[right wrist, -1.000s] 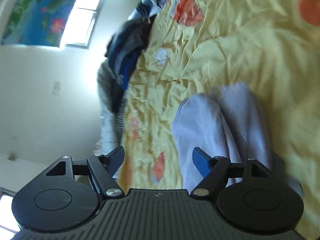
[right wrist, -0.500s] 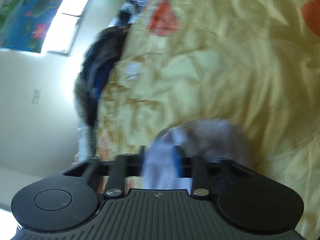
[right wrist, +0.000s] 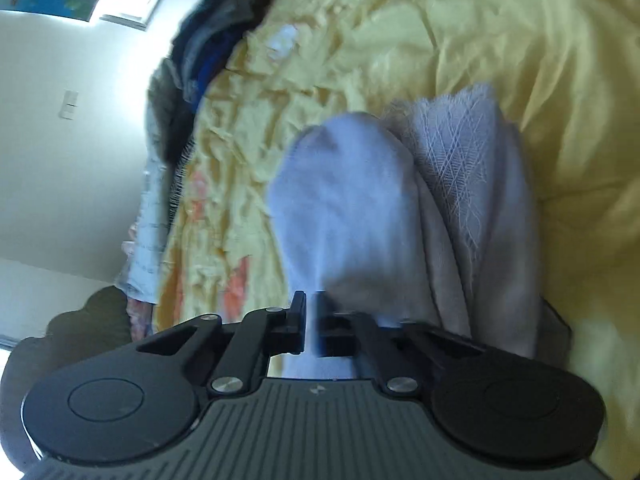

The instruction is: Fold small clothes

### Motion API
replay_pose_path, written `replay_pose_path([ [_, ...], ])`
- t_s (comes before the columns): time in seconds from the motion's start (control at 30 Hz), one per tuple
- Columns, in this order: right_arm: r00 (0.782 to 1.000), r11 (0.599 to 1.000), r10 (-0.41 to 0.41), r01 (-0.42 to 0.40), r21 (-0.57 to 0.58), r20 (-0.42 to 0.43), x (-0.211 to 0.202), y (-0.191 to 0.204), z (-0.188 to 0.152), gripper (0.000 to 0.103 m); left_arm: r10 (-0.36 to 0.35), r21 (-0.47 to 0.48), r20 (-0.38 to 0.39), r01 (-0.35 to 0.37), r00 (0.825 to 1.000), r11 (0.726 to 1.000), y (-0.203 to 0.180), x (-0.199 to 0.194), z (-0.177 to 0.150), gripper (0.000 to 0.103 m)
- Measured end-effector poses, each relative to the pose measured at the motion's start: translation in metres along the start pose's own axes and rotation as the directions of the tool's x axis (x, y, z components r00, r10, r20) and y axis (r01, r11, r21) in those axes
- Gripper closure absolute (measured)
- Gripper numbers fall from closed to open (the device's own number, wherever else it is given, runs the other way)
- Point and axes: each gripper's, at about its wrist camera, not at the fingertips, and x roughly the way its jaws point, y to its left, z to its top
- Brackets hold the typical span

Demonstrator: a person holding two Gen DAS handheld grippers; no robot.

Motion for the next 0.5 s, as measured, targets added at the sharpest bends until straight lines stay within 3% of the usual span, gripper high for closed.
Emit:
replay_pose_path([
  [0.03, 0.999, 1.000, 0.027, -0.027, -0.007, 0.025, -0.012, 0.001, -0.006, 0.042, 0.004, 0.005, 0.002, -0.004, 1.000, 1.000, -0.001, -0.001, -0.001, 0.061],
  [0.07, 0.997, 0.998, 0.055, -0.055, -0.010, 0.056, -0.027, -0.002, -0.013, 0.028, 0.007, 0.007, 0.003, -0.007, 1.000, 1.000, -0.002, -0.001, -0.001, 0.061],
  [0.13, 0.993, 0.998, 0.064, -0.065, 0.007, 0.100, -0.049, -0.011, -0.028, 0.031, 0.011, 0.007, 0.000, -0.011, 1.000, 1.000, -0.002, 0.000, -0.001, 0.061],
  [0.27, 0.989, 0.992, 0.123, -0.124, 0.012, 0.079, -0.068, -0.019, -0.053, 0.030, 0.026, 0.021, 0.004, -0.026, 1.000, 0.999, -0.006, 0.002, -0.001, 0.060],
  [0.4, 0.998, 0.995, 0.057, -0.055, -0.081, 0.023, -0.052, -0.007, -0.069, 0.027, 0.034, 0.034, 0.003, -0.034, 0.999, 0.999, -0.009, 0.000, -0.002, 0.060],
  [0.5, 0.998, 0.993, 0.043, -0.039, -0.108, 0.037, -0.047, -0.015, -0.073, 0.034, 0.037, 0.040, 0.005, -0.037, 0.999, 0.999, -0.009, 0.000, -0.003, 0.060],
])
